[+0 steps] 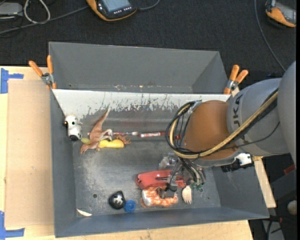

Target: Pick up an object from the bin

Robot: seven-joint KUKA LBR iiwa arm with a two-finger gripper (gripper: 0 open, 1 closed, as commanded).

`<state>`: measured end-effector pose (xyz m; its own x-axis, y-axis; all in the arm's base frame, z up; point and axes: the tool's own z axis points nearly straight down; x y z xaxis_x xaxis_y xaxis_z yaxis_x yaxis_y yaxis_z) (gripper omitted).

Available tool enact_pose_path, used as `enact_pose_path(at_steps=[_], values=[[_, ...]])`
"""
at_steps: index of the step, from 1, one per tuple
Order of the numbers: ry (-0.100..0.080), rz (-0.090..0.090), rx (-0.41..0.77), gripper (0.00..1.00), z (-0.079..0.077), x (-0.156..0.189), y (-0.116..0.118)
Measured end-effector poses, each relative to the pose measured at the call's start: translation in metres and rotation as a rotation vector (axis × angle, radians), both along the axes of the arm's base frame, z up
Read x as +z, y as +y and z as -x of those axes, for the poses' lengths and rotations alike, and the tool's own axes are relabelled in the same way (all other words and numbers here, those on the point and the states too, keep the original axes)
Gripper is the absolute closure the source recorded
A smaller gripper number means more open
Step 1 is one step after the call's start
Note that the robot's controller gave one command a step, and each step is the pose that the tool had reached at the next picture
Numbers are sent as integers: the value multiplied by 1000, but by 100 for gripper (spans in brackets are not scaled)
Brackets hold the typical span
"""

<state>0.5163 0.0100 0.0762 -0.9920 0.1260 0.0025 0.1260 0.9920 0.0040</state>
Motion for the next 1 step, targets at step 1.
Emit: enact_pose_path(at_steps=[1], values=[[0,0,0,100,0,0,0]])
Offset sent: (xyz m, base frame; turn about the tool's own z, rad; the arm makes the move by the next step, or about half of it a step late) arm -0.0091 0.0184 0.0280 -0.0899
